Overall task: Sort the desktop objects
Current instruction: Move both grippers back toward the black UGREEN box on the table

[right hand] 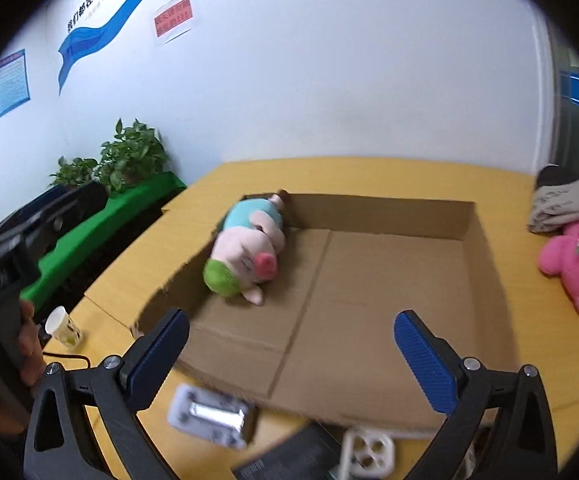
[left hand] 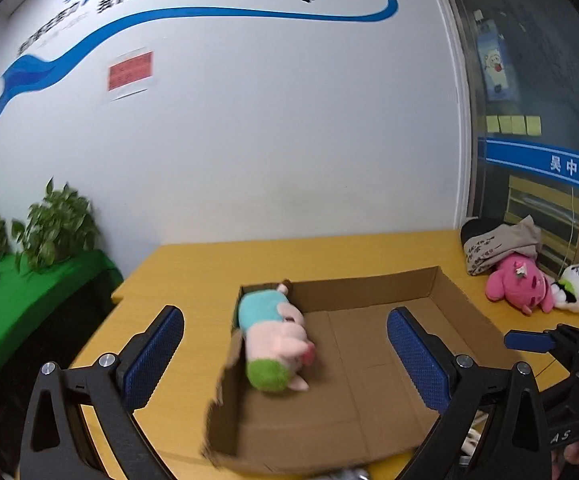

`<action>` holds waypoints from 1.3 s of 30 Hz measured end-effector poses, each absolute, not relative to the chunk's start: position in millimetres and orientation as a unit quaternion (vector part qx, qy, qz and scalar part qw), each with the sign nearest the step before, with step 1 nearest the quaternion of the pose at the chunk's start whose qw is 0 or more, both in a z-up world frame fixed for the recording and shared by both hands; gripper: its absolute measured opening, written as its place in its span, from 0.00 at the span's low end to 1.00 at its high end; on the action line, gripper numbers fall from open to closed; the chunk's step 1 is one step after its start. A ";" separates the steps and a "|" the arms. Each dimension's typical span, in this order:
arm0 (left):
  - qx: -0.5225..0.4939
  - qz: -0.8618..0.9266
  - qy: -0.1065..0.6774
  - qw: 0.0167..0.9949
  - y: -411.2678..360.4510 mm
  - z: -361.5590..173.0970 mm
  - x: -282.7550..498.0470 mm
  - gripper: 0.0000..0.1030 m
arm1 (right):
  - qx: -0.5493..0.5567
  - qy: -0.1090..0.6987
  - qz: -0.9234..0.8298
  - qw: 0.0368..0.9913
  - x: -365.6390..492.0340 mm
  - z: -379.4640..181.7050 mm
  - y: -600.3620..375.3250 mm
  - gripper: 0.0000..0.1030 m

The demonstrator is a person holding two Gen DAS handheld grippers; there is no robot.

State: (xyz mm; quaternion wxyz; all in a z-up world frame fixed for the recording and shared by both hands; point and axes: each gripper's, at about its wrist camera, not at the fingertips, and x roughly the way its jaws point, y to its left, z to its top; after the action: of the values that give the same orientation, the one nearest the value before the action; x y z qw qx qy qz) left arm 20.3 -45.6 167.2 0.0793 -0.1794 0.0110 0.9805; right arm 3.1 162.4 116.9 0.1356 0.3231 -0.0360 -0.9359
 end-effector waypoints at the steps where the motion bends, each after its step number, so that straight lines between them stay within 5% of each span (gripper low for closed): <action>1: -0.189 0.978 0.001 0.093 -42.8 163.6 24.5 1.00 | 0.323 -0.029 -0.937 0.129 7.9 117.6 166.1 0.99; 8: -0.223 0.963 -0.035 0.145 -33.5 148.1 41.1 1.00 | 0.321 0.002 -0.944 0.081 28.6 119.7 186.8 0.99; 16: -0.238 0.959 -0.030 0.152 -27.3 140.3 51.4 1.00 | 0.301 -0.013 -0.944 0.136 36.8 117.8 191.3 0.94; 18: -0.236 0.951 -0.051 0.192 -31.1 137.6 54.5 0.77 | 0.297 0.002 -0.946 0.131 38.3 118.9 187.6 0.72; 19: -0.247 0.945 -0.067 0.206 -33.7 136.0 53.0 0.23 | 0.298 0.006 -0.946 0.128 37.5 118.5 186.5 0.37; 20: -0.266 0.938 -0.080 0.210 -36.1 133.0 48.8 0.04 | 0.301 0.004 -0.945 0.126 36.7 117.3 186.9 0.01; 21: -0.277 0.933 -0.088 0.212 -38.1 130.4 46.4 0.04 | 0.303 0.000 -0.944 0.126 36.3 116.4 188.2 0.03; 23: -0.276 0.935 -0.086 0.207 -39.6 128.4 48.6 0.10 | 0.306 -0.002 -0.944 0.123 35.9 115.7 189.0 0.03; 24: -0.272 0.938 -0.082 0.200 -39.2 128.5 51.0 0.21 | 0.306 -0.004 -0.944 0.123 36.3 115.8 189.9 0.03; 25: -0.268 0.941 -0.078 0.192 -38.6 129.0 53.7 0.63 | 0.307 -0.006 -0.944 0.121 36.5 115.8 191.3 0.10; 26: -0.260 0.945 -0.076 0.184 -37.9 130.2 57.3 1.00 | 0.308 -0.008 -0.944 0.117 36.1 115.6 192.9 0.37; 28: -0.235 0.952 -0.075 0.184 -37.3 132.9 65.0 1.00 | 0.311 -0.013 -0.945 0.105 35.7 113.2 195.5 0.85; 39: -0.245 0.951 -0.063 0.179 -34.1 125.0 65.5 1.00 | 0.318 -0.015 -0.942 0.102 47.7 103.8 213.0 0.86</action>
State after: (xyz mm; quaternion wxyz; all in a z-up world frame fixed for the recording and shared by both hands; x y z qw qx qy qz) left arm 65.5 -34.1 125.0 0.1793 -0.2451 -0.0628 0.9507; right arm 47.7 213.0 103.8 0.1024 0.3179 -0.0154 -0.9425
